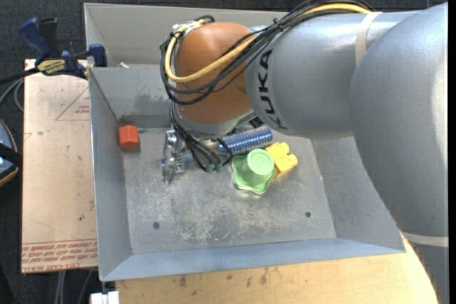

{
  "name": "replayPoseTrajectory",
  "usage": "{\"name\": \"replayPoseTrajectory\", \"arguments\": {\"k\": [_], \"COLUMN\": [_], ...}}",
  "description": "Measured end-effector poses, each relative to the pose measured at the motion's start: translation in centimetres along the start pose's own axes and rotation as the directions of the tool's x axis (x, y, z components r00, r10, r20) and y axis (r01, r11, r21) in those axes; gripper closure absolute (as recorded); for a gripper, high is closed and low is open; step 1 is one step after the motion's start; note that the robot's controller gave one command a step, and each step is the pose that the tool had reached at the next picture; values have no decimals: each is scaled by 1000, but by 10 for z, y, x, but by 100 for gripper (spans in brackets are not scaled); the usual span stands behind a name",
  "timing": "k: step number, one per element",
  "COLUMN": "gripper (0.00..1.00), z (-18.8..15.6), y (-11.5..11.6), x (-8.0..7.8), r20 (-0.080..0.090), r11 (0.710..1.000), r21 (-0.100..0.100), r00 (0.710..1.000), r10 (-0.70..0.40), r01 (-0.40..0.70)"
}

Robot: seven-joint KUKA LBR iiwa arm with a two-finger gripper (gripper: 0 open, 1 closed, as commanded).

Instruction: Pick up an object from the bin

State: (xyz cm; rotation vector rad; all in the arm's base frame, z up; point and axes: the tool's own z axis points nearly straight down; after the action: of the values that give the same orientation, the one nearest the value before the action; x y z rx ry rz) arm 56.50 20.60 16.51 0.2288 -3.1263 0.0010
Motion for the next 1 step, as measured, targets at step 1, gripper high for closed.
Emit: {"name": "replayPoseTrajectory", "arguments": {"k": [1], "gripper": [100], "z": [7], "y": [-7], "x": [5], "r20": [6], "r11": [999], "r21": [-2], "r00": [999], "r10": [33], "r01": [-33]}}
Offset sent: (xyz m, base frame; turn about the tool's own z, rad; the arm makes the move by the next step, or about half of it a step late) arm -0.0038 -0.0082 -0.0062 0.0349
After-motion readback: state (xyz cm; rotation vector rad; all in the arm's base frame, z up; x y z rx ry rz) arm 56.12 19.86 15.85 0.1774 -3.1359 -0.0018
